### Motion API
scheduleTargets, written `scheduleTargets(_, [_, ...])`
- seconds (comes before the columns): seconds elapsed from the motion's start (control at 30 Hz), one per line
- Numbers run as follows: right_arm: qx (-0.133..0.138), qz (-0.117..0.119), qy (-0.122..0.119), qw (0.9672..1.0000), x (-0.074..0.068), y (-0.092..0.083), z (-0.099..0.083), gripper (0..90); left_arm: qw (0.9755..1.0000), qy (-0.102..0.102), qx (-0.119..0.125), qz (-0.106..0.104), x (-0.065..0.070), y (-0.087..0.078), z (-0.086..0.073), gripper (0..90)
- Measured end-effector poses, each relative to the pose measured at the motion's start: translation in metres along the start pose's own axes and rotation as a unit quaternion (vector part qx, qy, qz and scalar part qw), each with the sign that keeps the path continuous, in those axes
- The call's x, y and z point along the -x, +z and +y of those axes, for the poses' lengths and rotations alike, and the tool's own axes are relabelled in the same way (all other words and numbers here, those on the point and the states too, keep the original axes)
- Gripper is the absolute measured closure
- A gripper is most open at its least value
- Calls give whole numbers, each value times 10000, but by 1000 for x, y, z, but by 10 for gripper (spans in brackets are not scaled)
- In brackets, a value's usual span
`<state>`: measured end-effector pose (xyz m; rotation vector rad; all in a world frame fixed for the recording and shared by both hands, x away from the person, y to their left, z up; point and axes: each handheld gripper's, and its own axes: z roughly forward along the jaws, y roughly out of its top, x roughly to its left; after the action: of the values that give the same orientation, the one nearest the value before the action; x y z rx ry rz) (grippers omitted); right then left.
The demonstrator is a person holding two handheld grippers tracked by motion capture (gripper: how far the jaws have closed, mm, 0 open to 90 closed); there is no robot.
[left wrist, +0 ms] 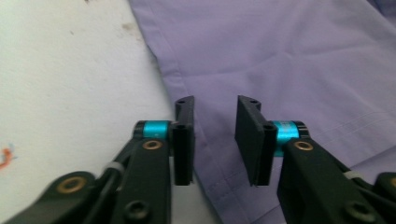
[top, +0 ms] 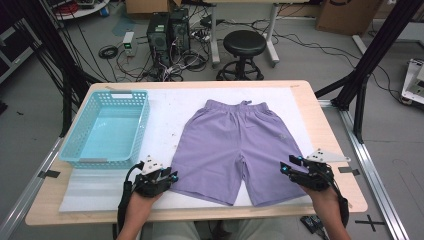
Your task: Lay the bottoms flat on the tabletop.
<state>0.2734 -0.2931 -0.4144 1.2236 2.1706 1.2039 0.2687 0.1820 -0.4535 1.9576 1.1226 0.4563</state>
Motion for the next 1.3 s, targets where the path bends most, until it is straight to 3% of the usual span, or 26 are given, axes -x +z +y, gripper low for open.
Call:
scheduleTargets(0.03, [-13,18,-56,10000,-3,2,1,523,10000,-18,-26,37,-1,-1,0,859])
scheduleTargets(0.07, [-23,43,-85,10000,-5,3,2,523,10000,-25,-52,40,-2,-2,0,884])
scheduleTargets(0.13, [-26,89,-124,9999,-9,6,3,523,9996,20,-94,249,-5,-7,0,892])
scheduleTargets(0.17, [-29,112,-136,9998,-11,7,3,523,9996,-81,-62,272,-9,-9,0,893])
scheduleTargets(0.33, [-24,282,-225,9993,-23,12,6,523,9995,-228,119,205,-17,-16,-3,884])
scheduleTargets(0.53, [-71,586,-499,9970,-45,24,10,545,9979,-345,534,-76,-19,-18,1,669])
scheduleTargets(0.7, [-105,901,-670,9936,-64,35,14,604,9964,-298,769,-170,-17,-18,4,565])
scheduleTargets(0.93, [-471,1379,-1037,9839,-98,57,12,620,9956,-281,880,-154,-19,-19,6,504])
scheduleTargets(1.1, [-842,1725,-1328,9724,-119,67,7,628,9954,-284,908,-135,-19,-21,5,503])
scheduleTargets(1.23, [-1061,1782,-1557,9658,-129,74,2,700,9953,-304,913,-143,-18,-21,5,504])
scheduleTargets(1.3, [-1114,1730,-1678,9641,-133,76,0,786,9952,-295,917,-143,-18,-21,5,505])
